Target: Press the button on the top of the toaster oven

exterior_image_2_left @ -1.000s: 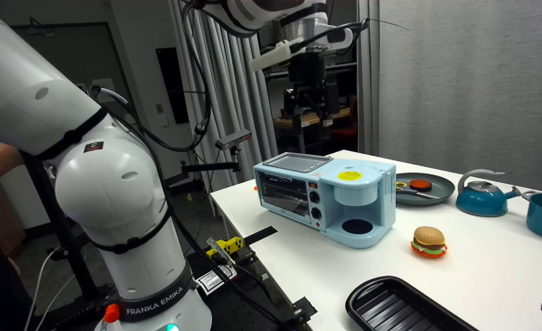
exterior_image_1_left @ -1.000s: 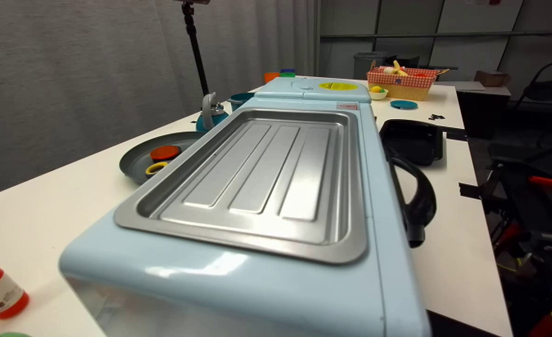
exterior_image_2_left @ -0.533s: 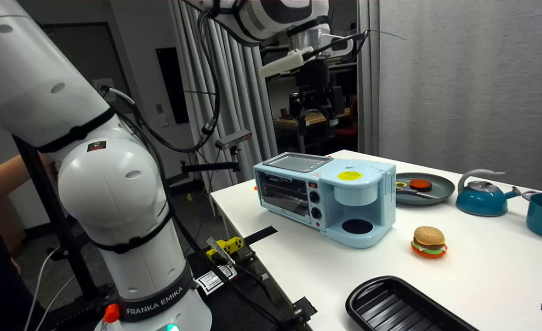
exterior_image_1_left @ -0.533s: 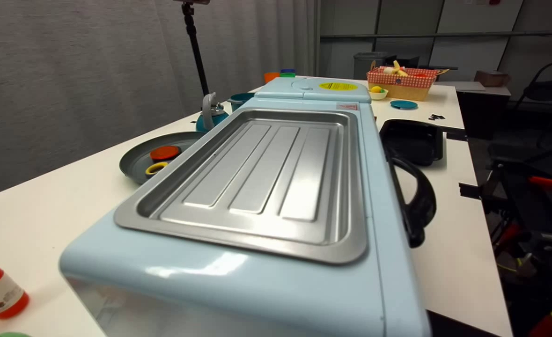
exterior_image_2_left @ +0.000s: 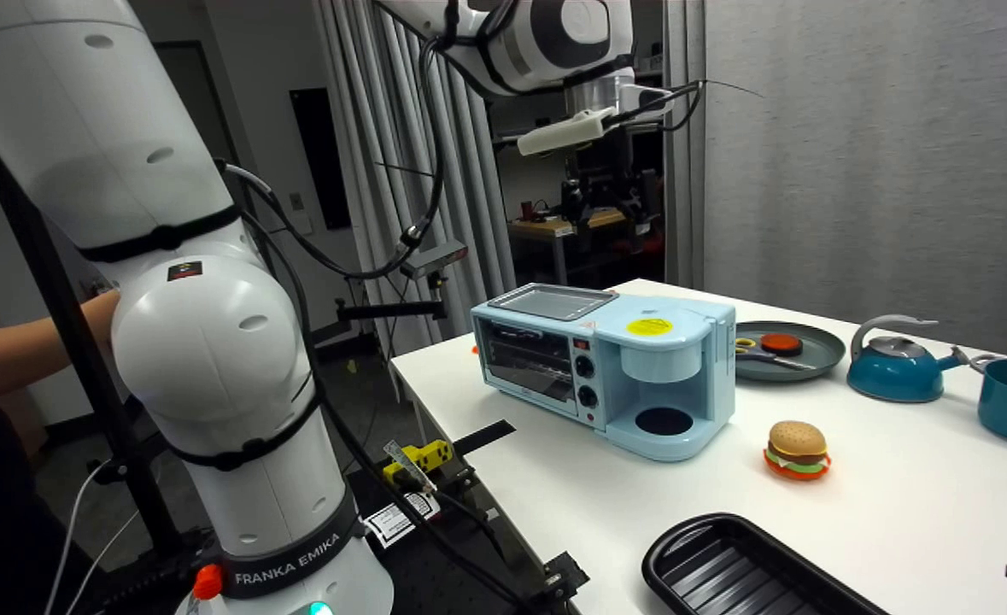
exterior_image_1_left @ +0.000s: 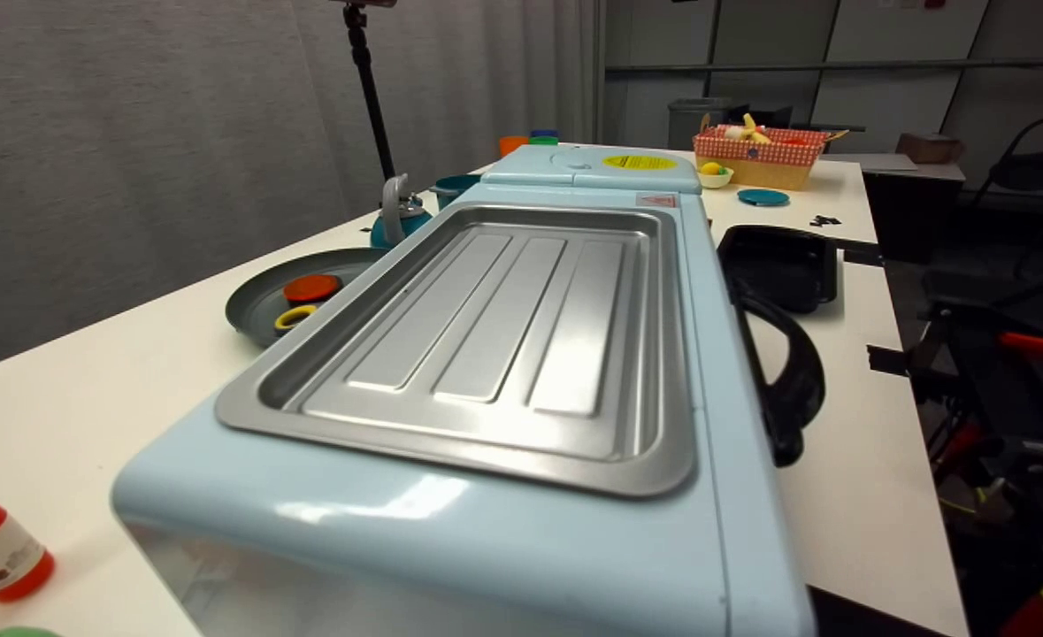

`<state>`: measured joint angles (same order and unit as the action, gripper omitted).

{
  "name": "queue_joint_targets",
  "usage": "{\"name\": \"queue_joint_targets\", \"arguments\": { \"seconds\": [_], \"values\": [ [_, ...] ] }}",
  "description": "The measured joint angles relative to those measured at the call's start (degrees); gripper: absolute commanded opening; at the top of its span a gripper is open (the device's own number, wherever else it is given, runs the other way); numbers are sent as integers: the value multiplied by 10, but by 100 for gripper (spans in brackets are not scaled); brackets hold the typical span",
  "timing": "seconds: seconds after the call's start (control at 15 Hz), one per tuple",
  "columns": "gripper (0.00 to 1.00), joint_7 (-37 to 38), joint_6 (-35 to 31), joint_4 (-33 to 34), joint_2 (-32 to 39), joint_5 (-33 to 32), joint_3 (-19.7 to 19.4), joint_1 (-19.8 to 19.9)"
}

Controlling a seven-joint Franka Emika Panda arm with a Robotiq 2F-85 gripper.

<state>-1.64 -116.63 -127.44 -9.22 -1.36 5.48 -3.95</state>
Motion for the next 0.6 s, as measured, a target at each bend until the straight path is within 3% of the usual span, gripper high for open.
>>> {"name": "queue_joint_targets", "arguments": {
  "seconds": [0.6],
  "values": [
    [100, -40, -16, 77, 112, 1, -14, 2]
  ]
}}
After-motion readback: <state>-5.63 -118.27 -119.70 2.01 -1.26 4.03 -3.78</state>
